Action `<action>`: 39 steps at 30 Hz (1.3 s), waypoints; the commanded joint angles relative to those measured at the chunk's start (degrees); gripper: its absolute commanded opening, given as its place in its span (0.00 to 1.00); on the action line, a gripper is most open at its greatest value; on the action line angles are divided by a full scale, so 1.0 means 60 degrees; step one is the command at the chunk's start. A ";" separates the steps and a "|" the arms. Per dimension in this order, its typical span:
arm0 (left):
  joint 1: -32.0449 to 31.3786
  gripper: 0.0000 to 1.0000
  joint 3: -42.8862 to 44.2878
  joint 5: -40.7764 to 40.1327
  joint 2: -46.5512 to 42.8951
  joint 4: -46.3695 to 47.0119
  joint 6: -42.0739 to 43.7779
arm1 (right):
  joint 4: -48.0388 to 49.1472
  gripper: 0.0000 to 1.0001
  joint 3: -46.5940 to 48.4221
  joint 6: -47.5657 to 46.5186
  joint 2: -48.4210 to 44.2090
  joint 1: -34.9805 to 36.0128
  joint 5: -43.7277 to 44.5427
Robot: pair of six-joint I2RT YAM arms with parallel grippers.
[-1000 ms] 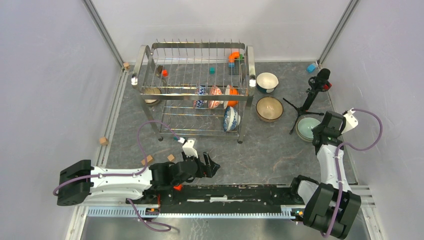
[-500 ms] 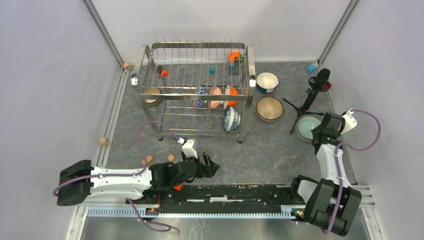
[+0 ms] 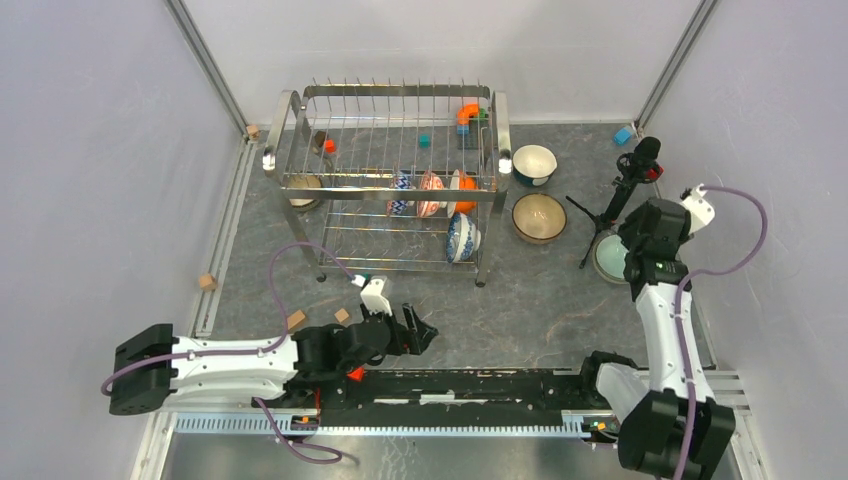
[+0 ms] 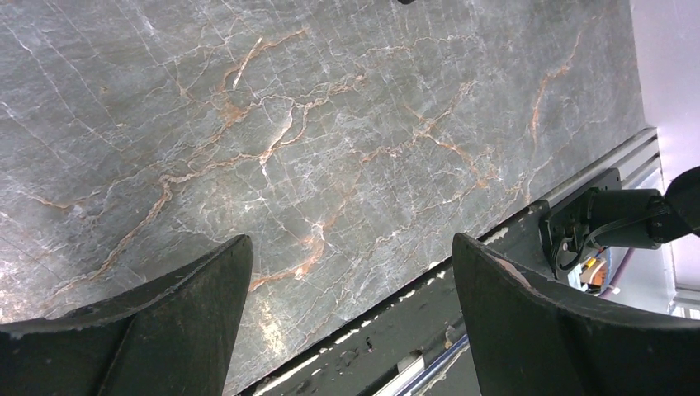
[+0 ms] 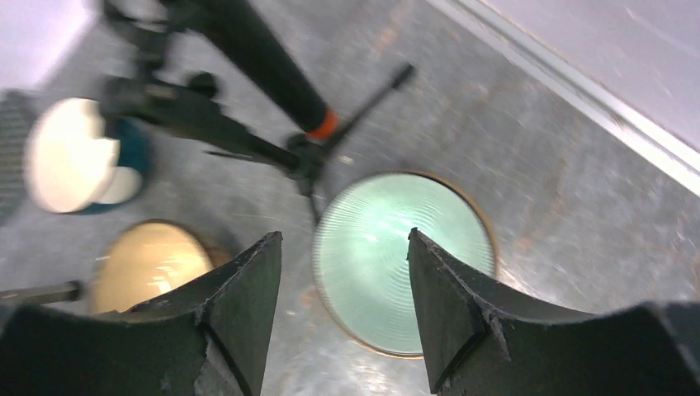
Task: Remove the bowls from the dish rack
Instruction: Place the bowl with the bowl, then pick up the bowl from the dish rack.
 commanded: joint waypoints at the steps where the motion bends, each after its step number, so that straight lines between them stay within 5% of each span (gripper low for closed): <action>1: 0.0008 0.95 0.0546 -0.0363 -0.0386 -0.0682 -0.0093 | 0.0158 0.63 0.1133 -0.0059 -0.0764 0.0882 0.0266; 5: 0.0005 0.95 0.0911 -0.0719 -0.0622 -0.1399 -0.0016 | 0.0123 0.63 0.1561 -0.0521 -0.1478 0.2244 0.0334; 12: 0.0006 0.96 0.1647 -0.1588 -0.0892 -0.3023 0.0185 | 0.0574 0.61 0.0955 -0.1555 -0.2342 0.4130 -0.1918; 24: 0.0008 1.00 0.2022 -0.3836 -0.1938 -0.4268 0.1247 | 0.1503 0.61 -0.1471 -0.1362 -0.2813 0.8480 0.0399; 31: 0.0005 1.00 0.1583 -0.4044 -0.2106 -0.1668 0.3375 | 0.3898 0.63 -0.4768 0.0180 -0.4600 0.8710 0.0308; 39: 0.0126 1.00 0.1424 -0.3667 -0.0470 0.2549 0.6053 | 0.4401 0.73 -0.5801 -0.0673 -0.5674 0.8719 -0.0871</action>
